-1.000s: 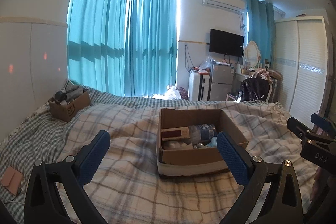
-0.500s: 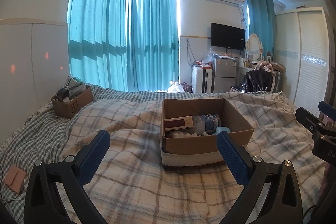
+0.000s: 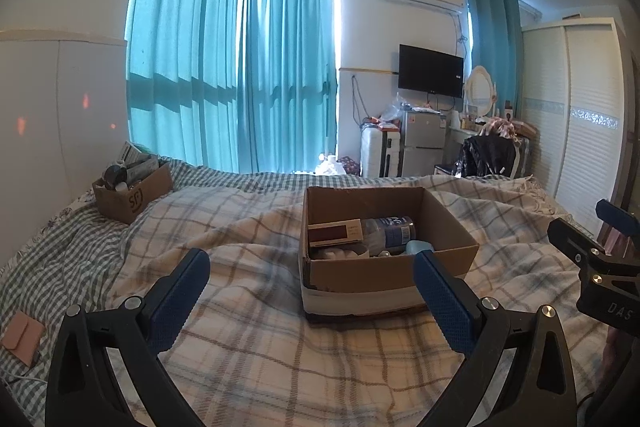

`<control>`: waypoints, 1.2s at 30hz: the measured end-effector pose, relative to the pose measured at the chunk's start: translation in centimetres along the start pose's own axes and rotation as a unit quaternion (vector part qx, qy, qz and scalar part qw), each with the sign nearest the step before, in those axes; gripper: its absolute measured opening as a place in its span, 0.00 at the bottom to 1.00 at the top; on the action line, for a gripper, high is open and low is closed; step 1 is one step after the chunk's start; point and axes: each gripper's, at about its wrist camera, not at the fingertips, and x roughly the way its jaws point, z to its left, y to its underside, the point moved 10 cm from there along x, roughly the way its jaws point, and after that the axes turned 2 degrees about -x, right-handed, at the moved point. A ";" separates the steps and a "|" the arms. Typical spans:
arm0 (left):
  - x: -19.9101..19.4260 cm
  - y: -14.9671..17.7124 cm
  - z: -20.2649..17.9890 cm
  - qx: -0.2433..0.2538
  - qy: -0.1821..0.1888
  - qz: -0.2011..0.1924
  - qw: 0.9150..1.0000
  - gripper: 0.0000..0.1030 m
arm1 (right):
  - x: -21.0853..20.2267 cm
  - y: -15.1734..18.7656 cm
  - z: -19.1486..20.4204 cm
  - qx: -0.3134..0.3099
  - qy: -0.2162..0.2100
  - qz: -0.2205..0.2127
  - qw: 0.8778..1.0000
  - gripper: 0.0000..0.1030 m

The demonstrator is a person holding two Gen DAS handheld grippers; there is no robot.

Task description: Organize objects

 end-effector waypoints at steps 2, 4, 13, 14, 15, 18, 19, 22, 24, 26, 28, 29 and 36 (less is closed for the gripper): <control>0.1 0.0 0.0 -0.002 0.000 0.001 1.000 1.00 | 0.0 -0.1 0.1 -0.003 -0.001 -0.001 1.000 1.00; 0.0 0.0 0.0 -0.002 0.002 0.002 1.000 1.00 | -0.1 -0.1 0.2 -0.003 -0.001 -0.001 1.000 1.00; -0.1 0.0 -0.2 -0.003 0.005 0.001 1.000 1.00 | 0.0 -0.1 0.1 -0.001 -0.002 0.001 1.000 1.00; -0.1 0.0 -0.2 -0.002 0.005 -0.001 1.000 1.00 | 0.0 -0.1 0.1 0.000 -0.002 0.001 1.000 1.00; -0.2 -0.1 -0.2 -0.002 0.005 -0.004 1.000 1.00 | 0.0 -0.1 0.1 0.000 -0.002 0.001 1.000 1.00; -0.4 -0.1 -0.5 0.002 0.008 -0.009 1.000 1.00 | -0.1 -0.1 0.1 0.001 -0.001 -0.001 1.000 1.00; -0.5 -0.1 -0.5 0.003 0.008 -0.010 1.000 1.00 | -0.1 -0.2 0.0 0.001 -0.001 -0.002 1.000 1.00; -0.6 -0.2 -0.6 0.005 0.010 -0.012 1.000 1.00 | -0.4 -0.2 0.1 0.001 0.000 -0.005 1.000 1.00; -0.7 -0.2 -0.9 0.006 0.021 -0.010 1.000 1.00 | -0.4 -0.2 0.2 -0.001 0.000 -0.006 1.000 1.00; -0.8 -0.3 -1.1 0.007 0.025 -0.013 1.000 1.00 | -0.4 -0.2 0.3 -0.004 0.000 -0.006 1.000 1.00; -1.0 -0.5 -1.2 0.012 0.022 -0.021 0.999 1.00 | -0.3 -0.2 0.4 -0.006 0.000 -0.004 1.000 1.00; -1.1 -0.5 -1.3 0.013 0.020 -0.023 0.999 1.00 | -0.3 -0.1 0.4 -0.006 -0.001 -0.004 1.000 1.00; -1.2 -0.3 -1.5 0.019 0.012 -0.023 0.999 1.00 | -0.3 0.0 0.5 -0.004 -0.006 -0.005 1.000 1.00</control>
